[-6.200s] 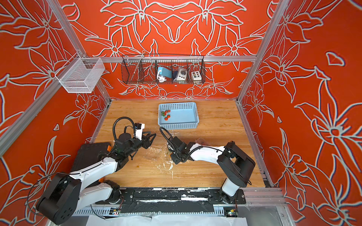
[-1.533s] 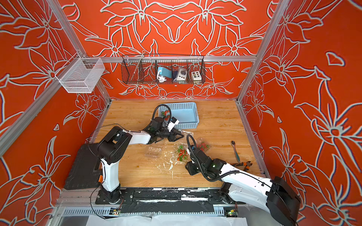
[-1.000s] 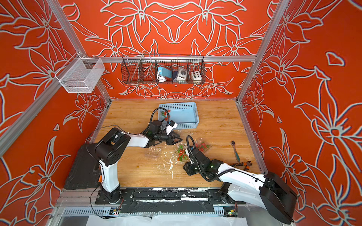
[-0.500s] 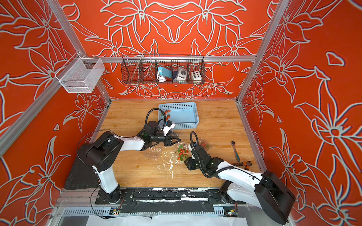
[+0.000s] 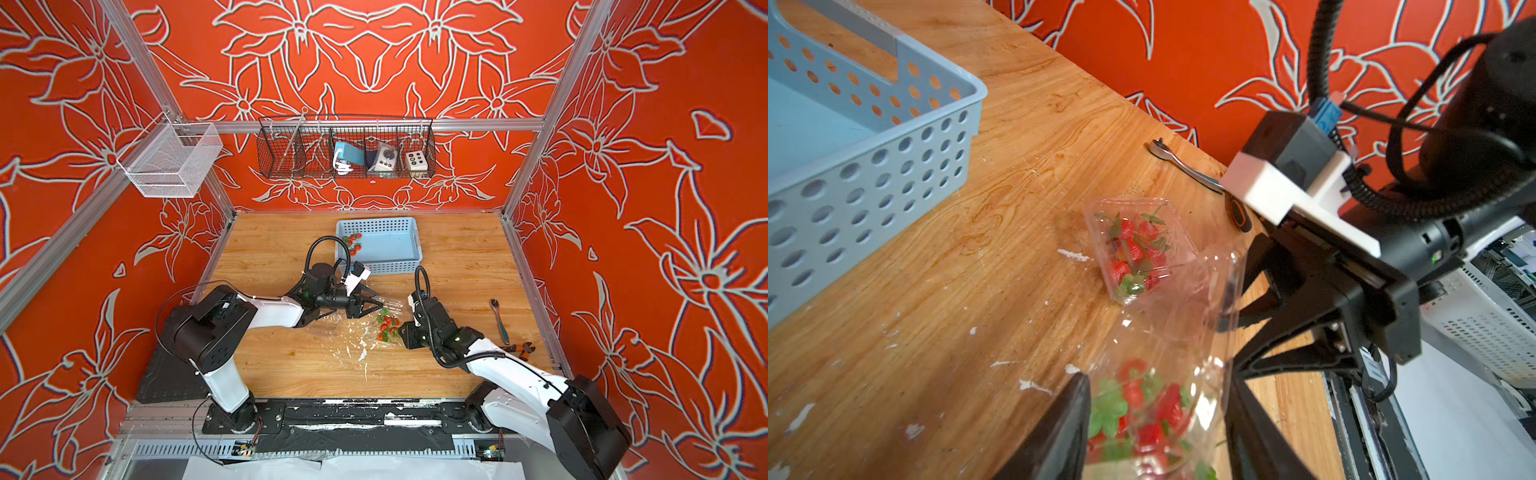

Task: Pack strawberries into containers
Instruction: Close the packing box at the center of the board.

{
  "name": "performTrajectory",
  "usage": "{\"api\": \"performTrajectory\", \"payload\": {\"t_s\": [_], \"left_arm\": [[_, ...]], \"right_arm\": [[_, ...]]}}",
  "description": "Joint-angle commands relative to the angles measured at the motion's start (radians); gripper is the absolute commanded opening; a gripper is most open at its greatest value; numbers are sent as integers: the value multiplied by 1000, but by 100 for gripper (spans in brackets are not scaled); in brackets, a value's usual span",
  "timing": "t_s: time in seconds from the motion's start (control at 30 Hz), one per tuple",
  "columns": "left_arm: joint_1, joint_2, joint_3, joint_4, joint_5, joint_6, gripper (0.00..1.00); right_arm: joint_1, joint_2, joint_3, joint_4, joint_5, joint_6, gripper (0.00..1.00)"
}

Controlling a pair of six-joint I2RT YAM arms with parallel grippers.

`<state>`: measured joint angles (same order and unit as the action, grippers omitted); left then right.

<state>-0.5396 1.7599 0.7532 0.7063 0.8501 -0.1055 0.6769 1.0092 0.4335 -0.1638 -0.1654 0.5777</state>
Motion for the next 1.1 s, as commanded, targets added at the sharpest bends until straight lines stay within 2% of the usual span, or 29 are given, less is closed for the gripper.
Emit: {"api": "performTrajectory", "payload": {"t_s": [0.0, 0.27, 0.8, 1.07], "left_arm": [[-16, -45, -20, 18, 10, 13, 51], [-38, -56, -66, 35, 4, 12, 51], [-121, -131, -157, -69, -146, 81, 51], [-174, -92, -130, -87, -176, 93, 51]], "right_arm": [[-16, -90, 37, -111, 14, -37, 38], [-21, -328, 15, -287, 42, -19, 38], [-62, -384, 11, -209, -91, 70, 47], [-105, -381, -26, -161, -124, 106, 47]]}}
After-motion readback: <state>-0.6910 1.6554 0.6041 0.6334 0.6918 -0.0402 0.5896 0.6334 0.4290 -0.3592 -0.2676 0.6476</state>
